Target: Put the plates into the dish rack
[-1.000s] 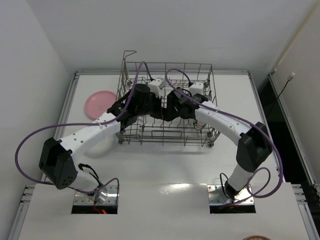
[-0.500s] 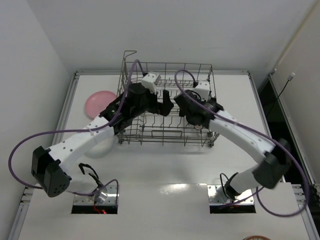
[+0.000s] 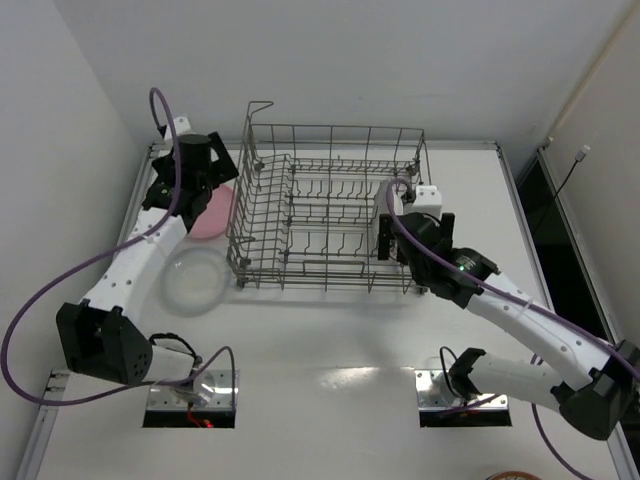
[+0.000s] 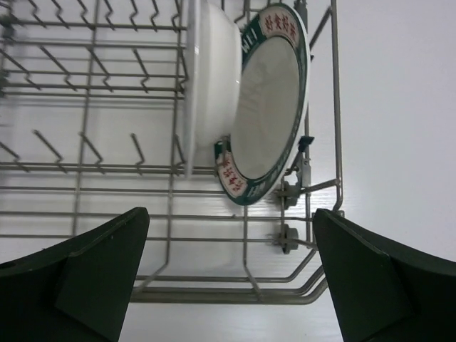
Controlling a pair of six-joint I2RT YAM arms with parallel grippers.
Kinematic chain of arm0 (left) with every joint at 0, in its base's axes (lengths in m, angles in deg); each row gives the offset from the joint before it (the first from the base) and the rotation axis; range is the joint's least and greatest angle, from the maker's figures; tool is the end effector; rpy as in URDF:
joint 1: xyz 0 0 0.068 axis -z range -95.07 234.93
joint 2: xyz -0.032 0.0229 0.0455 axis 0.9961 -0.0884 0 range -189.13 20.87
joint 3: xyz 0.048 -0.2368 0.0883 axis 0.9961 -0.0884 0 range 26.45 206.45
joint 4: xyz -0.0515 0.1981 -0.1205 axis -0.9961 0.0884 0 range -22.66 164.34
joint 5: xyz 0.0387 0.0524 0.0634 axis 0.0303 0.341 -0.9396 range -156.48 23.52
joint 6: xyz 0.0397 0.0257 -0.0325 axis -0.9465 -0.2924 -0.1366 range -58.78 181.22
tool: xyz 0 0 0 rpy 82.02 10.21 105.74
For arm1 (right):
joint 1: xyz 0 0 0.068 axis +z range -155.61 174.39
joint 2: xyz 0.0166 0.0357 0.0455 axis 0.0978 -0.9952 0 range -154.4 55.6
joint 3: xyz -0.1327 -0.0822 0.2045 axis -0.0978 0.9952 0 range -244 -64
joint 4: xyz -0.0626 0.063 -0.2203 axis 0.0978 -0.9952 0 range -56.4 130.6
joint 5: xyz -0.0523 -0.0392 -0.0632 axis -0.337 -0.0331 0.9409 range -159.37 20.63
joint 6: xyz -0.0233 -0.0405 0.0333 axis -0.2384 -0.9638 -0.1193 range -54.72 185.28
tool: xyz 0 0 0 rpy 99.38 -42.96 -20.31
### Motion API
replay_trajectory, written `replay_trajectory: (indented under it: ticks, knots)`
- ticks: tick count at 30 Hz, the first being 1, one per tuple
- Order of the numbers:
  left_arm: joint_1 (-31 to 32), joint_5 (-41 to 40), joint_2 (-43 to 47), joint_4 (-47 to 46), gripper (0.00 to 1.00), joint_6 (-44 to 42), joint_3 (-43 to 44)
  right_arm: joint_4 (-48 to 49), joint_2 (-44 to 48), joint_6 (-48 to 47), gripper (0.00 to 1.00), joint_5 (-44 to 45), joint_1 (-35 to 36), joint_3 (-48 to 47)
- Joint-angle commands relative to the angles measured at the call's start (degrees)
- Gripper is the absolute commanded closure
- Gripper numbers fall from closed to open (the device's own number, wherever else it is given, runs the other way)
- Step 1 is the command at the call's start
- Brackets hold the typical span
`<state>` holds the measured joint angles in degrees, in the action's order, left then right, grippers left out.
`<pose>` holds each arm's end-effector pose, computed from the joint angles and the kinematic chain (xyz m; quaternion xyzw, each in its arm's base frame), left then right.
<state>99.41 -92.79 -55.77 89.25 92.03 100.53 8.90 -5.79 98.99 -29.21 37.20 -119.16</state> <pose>0.2804 -0.0538 0.3591 -0.2382 0.7930 -0.0263 0.5600 0.1708 0.1225 0.3024 0.0833 0.8532 0.0130 0.5146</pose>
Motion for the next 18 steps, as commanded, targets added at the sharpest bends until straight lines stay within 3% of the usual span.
replay_trajectory:
  ticks: [1, 6, 7, 9, 10, 13, 18]
  knots:
    - [-5.05, 1.00, -3.24, 4.80, 0.00, 3.82, 1.85, 3.92, 3.28, -3.74, 0.00, -2.01, -2.37, 4.94]
    - [-9.11, 7.65, -13.75, 4.27, 0.00, -3.11, 6.58, 7.27, 7.07, -6.12, 0.00, -5.17, -5.89, 9.97]
    - [-9.64, 13.41, -16.49, 5.24, 0.00, -4.43, 10.51, 7.27, 7.59, -6.90, 0.00, -5.18, -6.85, 9.98]
    - [-9.65, 15.67, -22.99, 8.65, 0.00, -7.50, 16.06, 7.27, 8.21, -7.70, 0.00, -6.67, -7.56, 10.59]
    - [-9.65, 16.98, -29.55, 12.85, 0.00, -8.30, 22.79, 7.97, 9.17, -8.22, 0.00, -6.68, -8.17, 11.12]
    - [-8.33, 15.77, -36.98, 17.27, 0.00, -10.41, 31.88, 9.38, 11.02, -9.45, 0.00, -9.65, -9.49, 12.70]
    - [-7.01, 10.67, -46.74, 22.38, 0.00, -9.28, 36.13, 9.91, 11.81, -9.98, 0.00, -12.12, -11.34, 12.70]
